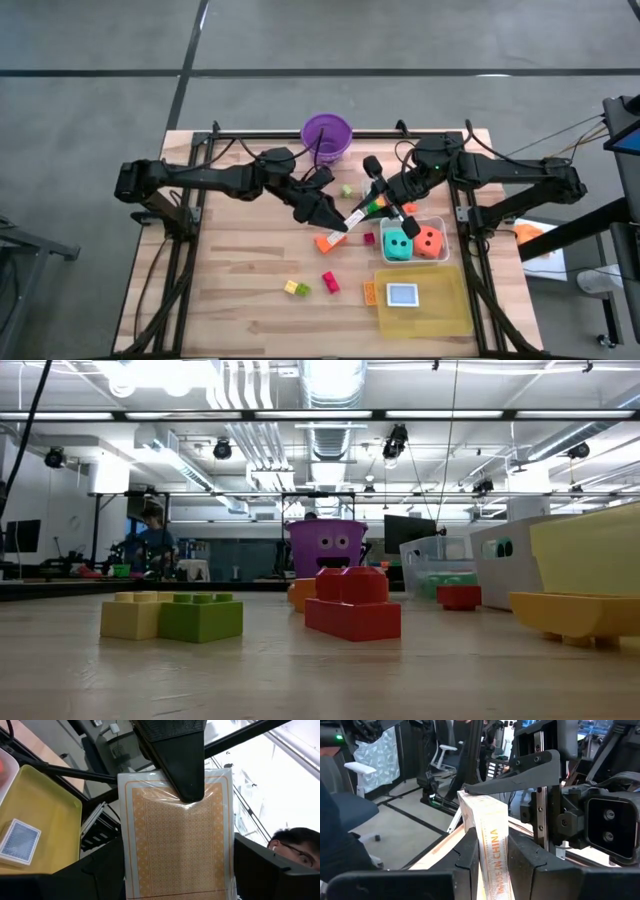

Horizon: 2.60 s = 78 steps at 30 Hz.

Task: Pick & Place Toys
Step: Put the yellow deck of cards into the yellow bin

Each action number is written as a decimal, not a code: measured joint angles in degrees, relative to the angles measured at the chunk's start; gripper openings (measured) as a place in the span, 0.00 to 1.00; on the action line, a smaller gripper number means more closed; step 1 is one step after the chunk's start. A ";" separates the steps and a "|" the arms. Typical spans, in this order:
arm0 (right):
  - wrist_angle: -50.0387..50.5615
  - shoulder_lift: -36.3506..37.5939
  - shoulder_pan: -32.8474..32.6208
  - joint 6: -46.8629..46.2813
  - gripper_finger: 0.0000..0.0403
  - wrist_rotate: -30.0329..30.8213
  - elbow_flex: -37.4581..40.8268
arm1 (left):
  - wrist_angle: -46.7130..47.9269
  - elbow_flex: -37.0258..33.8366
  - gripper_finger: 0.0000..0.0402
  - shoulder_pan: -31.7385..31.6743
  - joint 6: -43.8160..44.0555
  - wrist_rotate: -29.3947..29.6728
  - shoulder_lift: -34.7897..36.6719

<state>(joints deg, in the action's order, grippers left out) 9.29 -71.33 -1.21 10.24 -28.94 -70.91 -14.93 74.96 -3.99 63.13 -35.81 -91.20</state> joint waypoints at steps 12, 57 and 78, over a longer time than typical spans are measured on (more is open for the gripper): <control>-0.80 0.21 -0.36 -6.84 0.15 -0.71 0.22 | -0.71 0.07 0.93 -0.66 0.94 3.76 -0.09; 57.71 15.20 -9.09 -58.32 0.15 15.26 0.59 | 64.87 -0.03 0.81 -7.22 -22.20 17.26 11.83; 46.34 6.82 -31.20 -64.83 0.15 7.02 18.39 | 65.86 -0.39 0.81 -7.04 -26.30 18.71 11.98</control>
<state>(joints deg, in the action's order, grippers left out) 55.63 -64.51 -32.41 -54.59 -21.92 -52.52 50.93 74.56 -11.03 36.83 -17.10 -79.22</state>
